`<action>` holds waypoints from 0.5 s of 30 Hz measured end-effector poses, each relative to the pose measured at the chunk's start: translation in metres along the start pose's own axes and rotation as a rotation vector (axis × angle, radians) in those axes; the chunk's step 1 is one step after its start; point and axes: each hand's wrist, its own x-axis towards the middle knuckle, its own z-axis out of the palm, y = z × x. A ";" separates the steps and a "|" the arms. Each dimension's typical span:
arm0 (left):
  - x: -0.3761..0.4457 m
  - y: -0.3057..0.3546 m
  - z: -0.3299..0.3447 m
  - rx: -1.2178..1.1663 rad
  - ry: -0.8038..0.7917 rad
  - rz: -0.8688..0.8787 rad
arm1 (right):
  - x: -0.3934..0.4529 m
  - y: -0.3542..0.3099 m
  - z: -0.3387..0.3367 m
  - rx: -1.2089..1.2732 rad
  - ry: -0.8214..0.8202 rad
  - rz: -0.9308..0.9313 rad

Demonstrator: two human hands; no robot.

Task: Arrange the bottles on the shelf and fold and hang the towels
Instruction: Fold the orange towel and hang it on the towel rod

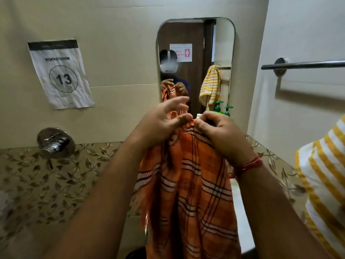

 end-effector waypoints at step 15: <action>-0.004 -0.028 -0.007 -0.232 0.709 -0.245 | -0.012 0.016 -0.018 0.264 -0.153 0.239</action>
